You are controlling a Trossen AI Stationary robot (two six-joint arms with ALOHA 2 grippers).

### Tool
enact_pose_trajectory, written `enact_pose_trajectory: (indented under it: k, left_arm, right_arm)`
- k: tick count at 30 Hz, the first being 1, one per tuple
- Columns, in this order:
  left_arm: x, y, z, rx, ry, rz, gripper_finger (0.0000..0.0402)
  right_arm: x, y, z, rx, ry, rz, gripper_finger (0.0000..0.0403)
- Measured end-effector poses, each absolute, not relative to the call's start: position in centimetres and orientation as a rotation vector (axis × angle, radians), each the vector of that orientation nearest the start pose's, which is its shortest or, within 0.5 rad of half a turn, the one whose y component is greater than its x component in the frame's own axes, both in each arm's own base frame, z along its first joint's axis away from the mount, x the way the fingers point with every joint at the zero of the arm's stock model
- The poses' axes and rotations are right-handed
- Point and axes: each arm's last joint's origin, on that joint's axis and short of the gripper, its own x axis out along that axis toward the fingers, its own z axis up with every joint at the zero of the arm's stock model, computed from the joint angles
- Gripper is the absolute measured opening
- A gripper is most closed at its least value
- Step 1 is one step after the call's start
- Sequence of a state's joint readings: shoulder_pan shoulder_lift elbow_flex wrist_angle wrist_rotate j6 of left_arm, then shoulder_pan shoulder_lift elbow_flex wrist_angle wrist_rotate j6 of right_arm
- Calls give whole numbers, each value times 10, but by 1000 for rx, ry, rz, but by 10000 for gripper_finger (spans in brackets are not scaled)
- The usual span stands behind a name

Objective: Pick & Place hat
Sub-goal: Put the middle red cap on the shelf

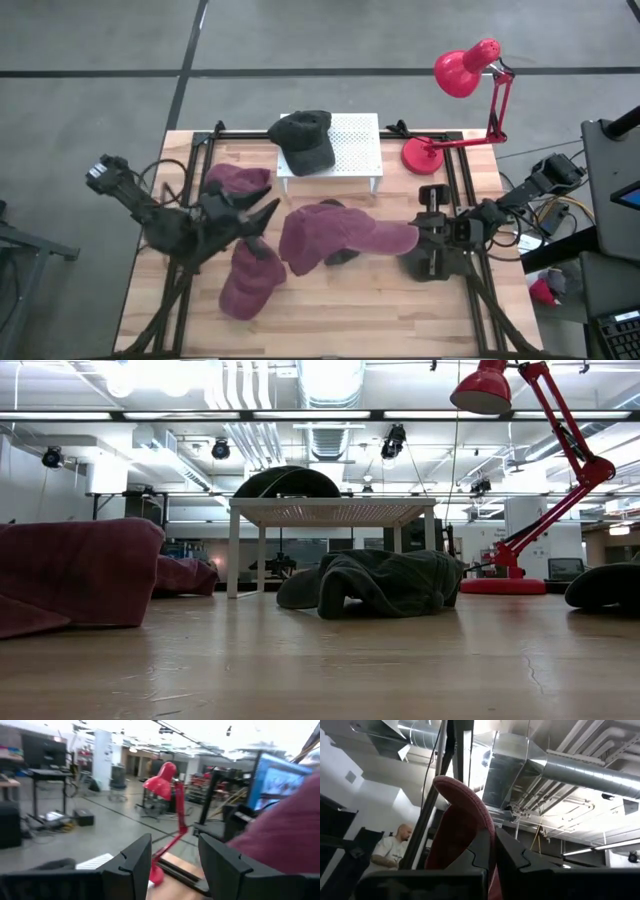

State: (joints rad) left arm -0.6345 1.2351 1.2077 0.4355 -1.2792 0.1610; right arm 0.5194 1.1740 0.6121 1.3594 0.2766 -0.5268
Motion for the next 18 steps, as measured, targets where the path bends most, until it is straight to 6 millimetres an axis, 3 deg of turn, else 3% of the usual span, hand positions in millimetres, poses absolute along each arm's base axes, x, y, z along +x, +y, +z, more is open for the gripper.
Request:
enact_pose_trajectory:
  k: [7,18]
  left_arm:
    - [259,-120,432,-18,-133,728,163]
    - [312,-102,468,186,16,1023,163]
  right_arm:
    - [201,106,333,-176,-729,52,8]
    - [205,110,326,-178,-647,111,8]
